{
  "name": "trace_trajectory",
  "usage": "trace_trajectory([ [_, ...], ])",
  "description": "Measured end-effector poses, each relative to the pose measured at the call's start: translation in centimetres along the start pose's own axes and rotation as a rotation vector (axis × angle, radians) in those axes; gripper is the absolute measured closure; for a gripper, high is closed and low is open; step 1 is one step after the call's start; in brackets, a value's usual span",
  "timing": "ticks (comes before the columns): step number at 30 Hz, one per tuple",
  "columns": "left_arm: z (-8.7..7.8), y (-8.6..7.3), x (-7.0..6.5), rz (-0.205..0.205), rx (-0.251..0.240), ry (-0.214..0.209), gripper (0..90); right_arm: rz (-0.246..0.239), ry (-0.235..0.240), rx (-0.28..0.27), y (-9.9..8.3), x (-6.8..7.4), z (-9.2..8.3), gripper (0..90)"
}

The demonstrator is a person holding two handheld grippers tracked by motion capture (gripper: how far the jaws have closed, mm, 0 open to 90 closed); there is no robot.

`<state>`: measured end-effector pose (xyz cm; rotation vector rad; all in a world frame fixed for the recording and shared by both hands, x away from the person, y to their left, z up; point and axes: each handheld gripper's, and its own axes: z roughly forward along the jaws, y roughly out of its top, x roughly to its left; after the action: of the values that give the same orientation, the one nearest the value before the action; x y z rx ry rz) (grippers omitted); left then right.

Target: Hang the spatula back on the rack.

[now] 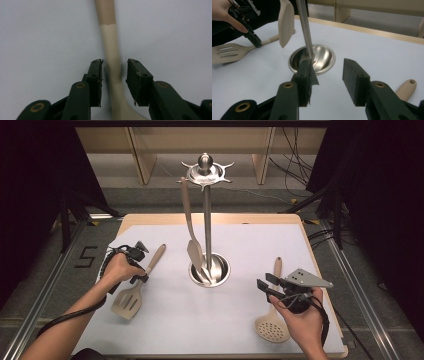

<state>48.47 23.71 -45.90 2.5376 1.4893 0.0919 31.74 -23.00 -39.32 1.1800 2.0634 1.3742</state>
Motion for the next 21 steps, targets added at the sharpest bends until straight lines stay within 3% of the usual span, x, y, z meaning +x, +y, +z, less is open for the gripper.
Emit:
trace_trajectory([
  [11,0.2,0.5,0.3,-0.005,0.042,0.003,68.3,-0.002,-0.002,-0.005,-0.1,0.0,0.0,59.7],
  [12,0.3,0.6,0.2,-0.019,0.043,0.007,69.1,-0.002,0.002,0.002,-0.1,0.0,0.0,59.7],
  [14,0.2,0.9,0.3,0.013,0.085,0.016,69.4,-0.008,0.007,-0.013,-0.1,-0.1,0.2,59.7],
  [18,0.3,1.3,-0.4,0.044,0.11,0.043,72.6,-0.008,0.015,-0.004,-0.1,0.0,0.2,59.7],
  [21,0.2,1.5,-0.4,0.038,0.13,0.046,74.9,-0.024,0.006,0.002,-0.1,-0.2,0.1,59.6],
])
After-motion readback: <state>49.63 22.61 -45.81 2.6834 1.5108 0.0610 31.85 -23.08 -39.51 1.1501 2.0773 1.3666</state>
